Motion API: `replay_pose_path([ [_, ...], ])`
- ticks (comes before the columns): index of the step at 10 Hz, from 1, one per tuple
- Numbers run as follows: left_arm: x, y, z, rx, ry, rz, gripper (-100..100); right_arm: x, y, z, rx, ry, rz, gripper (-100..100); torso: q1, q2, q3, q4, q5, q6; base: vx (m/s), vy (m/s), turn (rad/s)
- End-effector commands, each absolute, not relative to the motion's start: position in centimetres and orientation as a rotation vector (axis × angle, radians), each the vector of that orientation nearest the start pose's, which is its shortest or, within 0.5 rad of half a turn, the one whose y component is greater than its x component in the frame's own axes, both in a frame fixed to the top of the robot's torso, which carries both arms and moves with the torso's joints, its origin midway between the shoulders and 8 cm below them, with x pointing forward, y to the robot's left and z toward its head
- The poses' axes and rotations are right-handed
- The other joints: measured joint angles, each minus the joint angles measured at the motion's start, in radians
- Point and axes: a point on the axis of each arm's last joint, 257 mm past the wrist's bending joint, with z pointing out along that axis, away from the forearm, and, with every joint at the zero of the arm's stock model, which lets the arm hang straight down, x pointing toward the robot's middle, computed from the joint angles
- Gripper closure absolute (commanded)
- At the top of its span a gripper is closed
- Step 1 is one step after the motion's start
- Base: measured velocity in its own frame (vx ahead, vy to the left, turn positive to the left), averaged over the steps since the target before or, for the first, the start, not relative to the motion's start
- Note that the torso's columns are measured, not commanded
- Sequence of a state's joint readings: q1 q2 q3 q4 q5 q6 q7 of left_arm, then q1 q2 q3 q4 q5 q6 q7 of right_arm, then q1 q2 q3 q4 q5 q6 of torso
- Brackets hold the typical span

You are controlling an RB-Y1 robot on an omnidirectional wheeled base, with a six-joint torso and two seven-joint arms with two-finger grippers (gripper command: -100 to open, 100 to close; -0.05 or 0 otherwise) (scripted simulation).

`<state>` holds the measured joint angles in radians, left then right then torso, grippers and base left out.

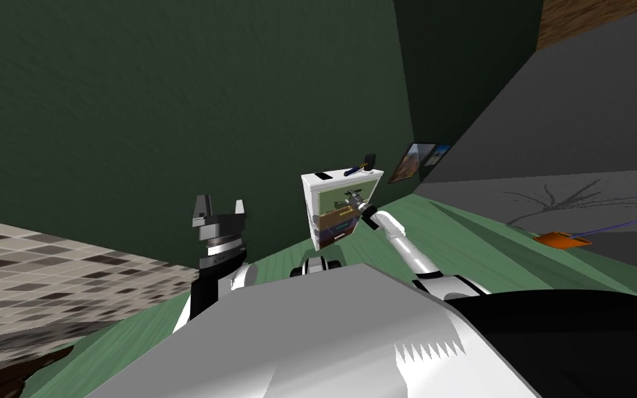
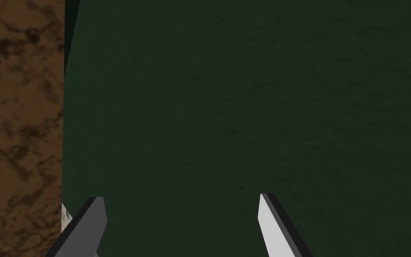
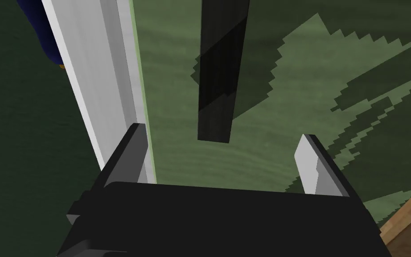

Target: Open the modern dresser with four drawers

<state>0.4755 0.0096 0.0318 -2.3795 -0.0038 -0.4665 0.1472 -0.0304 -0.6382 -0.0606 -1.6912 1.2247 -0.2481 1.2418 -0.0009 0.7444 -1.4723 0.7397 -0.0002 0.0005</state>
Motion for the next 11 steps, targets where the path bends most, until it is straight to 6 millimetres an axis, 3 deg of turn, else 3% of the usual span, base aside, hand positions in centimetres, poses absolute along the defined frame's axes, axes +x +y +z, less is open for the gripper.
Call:
replay_pose_path([
  [1,32.8,28.0,7.0,-0.623,0.524,-1.436,0,54.5,-33.3,-9.6,-1.257,0.954,-1.041,-100,0.003,-0.002,0.000,0.000,0.001,0.000,0.062,0.041,0.005],
  [2,32.8,28.0,7.0,-0.623,0.524,-1.436,0,54.5,-33.3,-9.5,-1.256,0.955,-1.040,100,0.001,-0.002,-0.001,0.000,0.001,0.000,0.011,0.007,0.001],
  [10,32.8,28.0,7.0,-0.622,0.524,-1.436,0,53.8,-32.1,-9.4,-1.276,0.930,-1.000,100,-0.002,-0.003,-0.002,0.001,0.000,0.002,-0.168,-0.046,-0.052],
  [11,32.8,28.0,7.0,-0.623,0.524,-1.436,0,54.0,-32.8,-8.7,-1.283,0.929,-0.992,-100,-0.001,-0.004,-0.002,0.001,0.000,0.002,-0.077,0.015,-0.036],
])
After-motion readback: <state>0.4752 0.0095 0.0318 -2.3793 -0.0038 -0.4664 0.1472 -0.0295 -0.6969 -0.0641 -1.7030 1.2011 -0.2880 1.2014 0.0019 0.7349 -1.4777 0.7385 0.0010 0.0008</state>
